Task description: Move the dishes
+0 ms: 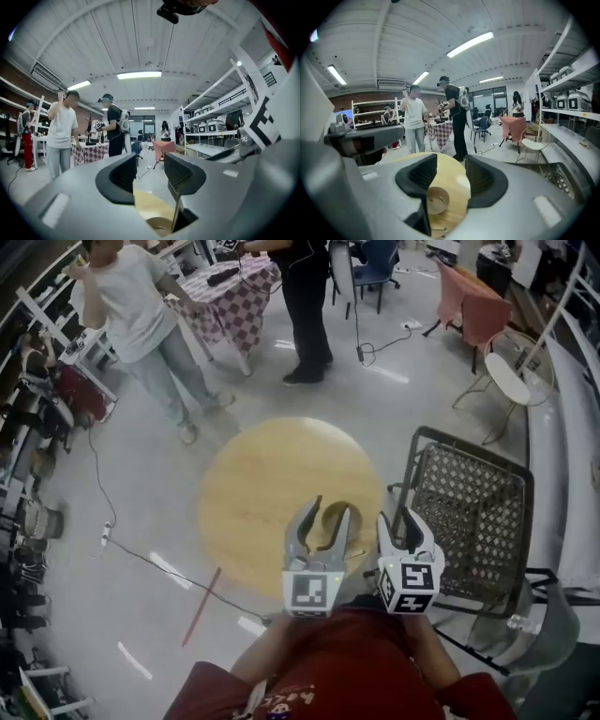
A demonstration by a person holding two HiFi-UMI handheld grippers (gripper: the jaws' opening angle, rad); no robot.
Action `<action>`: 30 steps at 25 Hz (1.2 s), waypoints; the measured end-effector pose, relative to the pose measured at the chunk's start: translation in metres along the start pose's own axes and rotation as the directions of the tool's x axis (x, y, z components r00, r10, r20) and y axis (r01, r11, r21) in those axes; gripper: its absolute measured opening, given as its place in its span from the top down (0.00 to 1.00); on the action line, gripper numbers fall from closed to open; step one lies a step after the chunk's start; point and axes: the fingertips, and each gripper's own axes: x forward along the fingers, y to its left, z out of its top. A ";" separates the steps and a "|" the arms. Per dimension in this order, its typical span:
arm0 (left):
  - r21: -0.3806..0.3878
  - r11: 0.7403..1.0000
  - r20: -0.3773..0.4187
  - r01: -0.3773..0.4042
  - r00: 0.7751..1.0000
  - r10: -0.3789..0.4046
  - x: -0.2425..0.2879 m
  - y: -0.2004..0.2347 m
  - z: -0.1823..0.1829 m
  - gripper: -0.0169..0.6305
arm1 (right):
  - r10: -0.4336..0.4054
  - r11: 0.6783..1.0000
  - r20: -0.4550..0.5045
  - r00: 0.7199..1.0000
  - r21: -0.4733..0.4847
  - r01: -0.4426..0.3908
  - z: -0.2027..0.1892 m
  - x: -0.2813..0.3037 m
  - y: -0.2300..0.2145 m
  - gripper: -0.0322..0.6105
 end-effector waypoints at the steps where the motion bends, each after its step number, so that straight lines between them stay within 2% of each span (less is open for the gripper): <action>1: 0.010 1.000 0.033 -0.014 0.999 0.013 -0.004 0.007 0.008 0.68 | 0.008 1.000 -0.005 1.000 -0.008 -0.008 -0.001 0.004 0.006 0.67; 5: 0.011 0.998 0.094 -0.067 0.993 0.066 -0.019 0.036 0.022 0.75 | 0.038 0.999 -0.043 0.998 -0.027 -0.039 -0.011 0.023 0.025 0.67; 14: -0.003 0.994 0.126 -0.108 0.986 0.108 -0.041 0.071 0.025 0.93 | 0.086 0.991 -0.195 0.977 -0.081 -0.104 -0.050 0.058 0.040 0.67; 16: -0.016 0.993 0.131 -0.116 0.984 0.117 -0.044 0.078 0.027 0.96 | 0.098 0.988 -0.253 0.962 -0.093 -0.125 -0.062 0.070 0.040 0.67; 22: -0.043 0.991 0.146 -0.125 0.981 0.130 -0.052 0.095 0.028 0.96 | 0.117 0.978 -0.417 0.901 -0.111 -0.178 -0.102 0.102 0.038 0.67; 30: -0.078 0.986 0.144 -0.148 0.977 0.158 -0.056 0.110 0.020 0.96 | 0.145 0.948 -0.562 0.814 -0.156 -0.277 -0.142 0.141 0.034 0.67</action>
